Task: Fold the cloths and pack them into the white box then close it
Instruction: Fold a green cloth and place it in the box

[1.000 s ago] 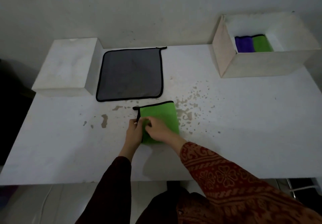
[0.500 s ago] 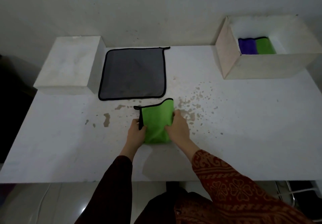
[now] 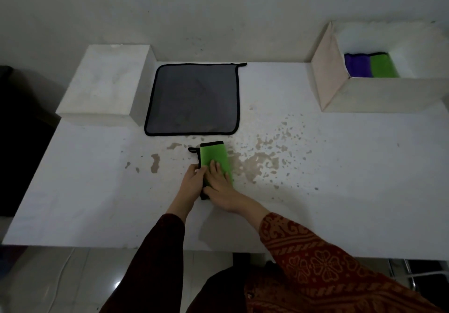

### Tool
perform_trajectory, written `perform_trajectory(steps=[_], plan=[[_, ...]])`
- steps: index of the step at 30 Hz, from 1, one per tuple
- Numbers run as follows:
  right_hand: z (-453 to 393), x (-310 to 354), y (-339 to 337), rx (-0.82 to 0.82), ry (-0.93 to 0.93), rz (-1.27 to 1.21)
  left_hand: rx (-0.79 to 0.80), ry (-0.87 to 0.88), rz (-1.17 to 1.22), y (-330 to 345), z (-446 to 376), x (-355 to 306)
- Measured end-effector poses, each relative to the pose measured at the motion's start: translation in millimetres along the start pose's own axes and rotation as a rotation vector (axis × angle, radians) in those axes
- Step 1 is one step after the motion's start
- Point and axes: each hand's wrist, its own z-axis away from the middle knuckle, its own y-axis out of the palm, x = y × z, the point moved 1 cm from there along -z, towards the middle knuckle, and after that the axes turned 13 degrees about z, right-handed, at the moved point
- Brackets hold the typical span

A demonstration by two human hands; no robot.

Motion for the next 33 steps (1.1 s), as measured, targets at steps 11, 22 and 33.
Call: perform_trajectory(steps=[11, 22, 33], plan=[[37, -56, -38, -0.44, 0.151, -0.737, -0.029, 0.022, 0.17, 37, 16, -6], [68, -113, -151, -0.738, 0.163, -0.648, 0.182, 0.292, 0.028, 181, 27, -83], [78, -236, -355, -0.802, -0.007, -0.551, 0.351, 0.571, -0.238, 346, -13, -216]])
